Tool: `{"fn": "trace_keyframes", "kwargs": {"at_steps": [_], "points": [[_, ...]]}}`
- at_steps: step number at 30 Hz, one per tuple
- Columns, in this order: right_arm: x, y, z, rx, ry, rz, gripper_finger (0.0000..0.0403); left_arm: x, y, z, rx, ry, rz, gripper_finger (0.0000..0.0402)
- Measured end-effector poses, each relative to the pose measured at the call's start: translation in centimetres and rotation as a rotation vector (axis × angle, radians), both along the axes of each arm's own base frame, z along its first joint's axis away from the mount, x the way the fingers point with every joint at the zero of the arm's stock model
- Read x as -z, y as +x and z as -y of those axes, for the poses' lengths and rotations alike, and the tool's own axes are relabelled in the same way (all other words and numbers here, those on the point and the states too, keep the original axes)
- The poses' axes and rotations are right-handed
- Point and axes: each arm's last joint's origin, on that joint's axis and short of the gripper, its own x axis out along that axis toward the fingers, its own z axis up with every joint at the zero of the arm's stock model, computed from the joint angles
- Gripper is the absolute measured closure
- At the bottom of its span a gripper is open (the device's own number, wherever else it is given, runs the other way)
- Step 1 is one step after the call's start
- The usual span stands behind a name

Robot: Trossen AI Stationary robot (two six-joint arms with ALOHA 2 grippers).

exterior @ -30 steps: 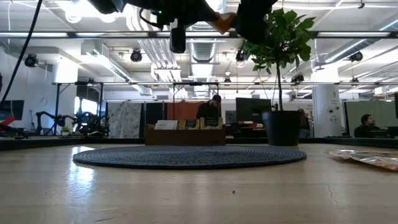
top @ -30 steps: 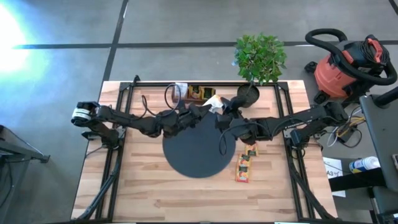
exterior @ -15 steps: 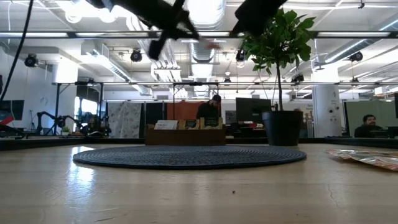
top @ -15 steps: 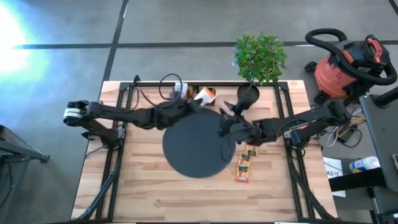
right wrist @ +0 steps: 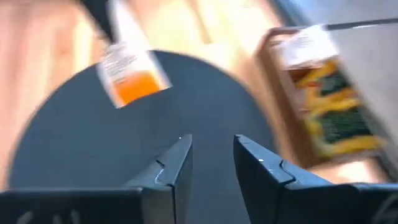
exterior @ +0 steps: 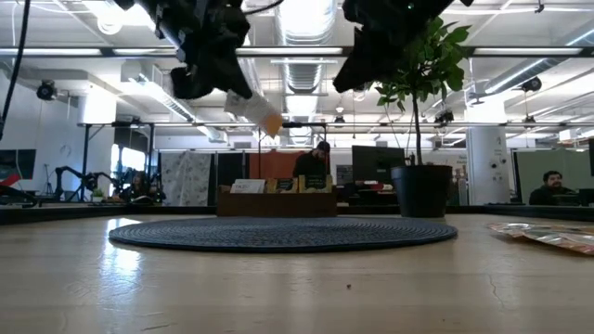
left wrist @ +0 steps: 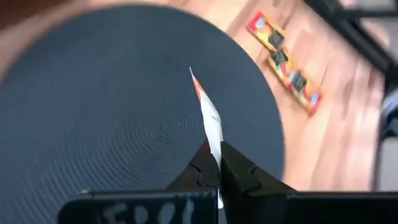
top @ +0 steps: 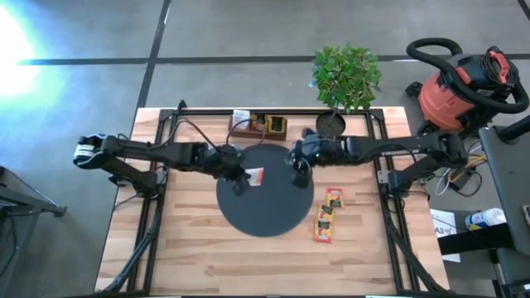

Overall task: Pick & Place Tea
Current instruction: Put the white tea bag into the left section of the brown wooden organizer

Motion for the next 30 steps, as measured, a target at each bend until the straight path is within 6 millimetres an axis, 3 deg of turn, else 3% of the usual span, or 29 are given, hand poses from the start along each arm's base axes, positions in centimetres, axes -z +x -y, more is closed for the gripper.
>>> {"fn": "trace_keyframes", "kwargs": {"at_steps": [4, 8, 11, 20, 30], "points": [[-1.2, -0.4, 1.6, 0.102, 0.04, 0.063, 0.0291, -0.9, 0.4, 0.3, 0.125, 0.183, -0.014, 0.0401], [-2.0, 0.2, 1.5, -0.272, 0.123, 0.086, 0.0292, -2.5, 1.1, 0.6, 0.254, 0.329, -0.01, 0.0401], [-1.3, 1.0, 1.0, -0.401, 0.096, 0.048, 0.0291, -3.7, 2.0, 0.6, 0.342, 0.422, -0.025, 0.0401], [-2.5, 3.8, 1.1, -0.421, 0.061, 0.053, 0.0277, -3.6, 5.1, 0.6, 0.526, 0.515, -0.259, 0.0401], [-1.7, 5.4, 1.2, -0.382, 0.12, 0.013, 0.0248, -6.1, 5.2, 0.5, 0.499, 0.578, -0.211, 0.0401]]}}
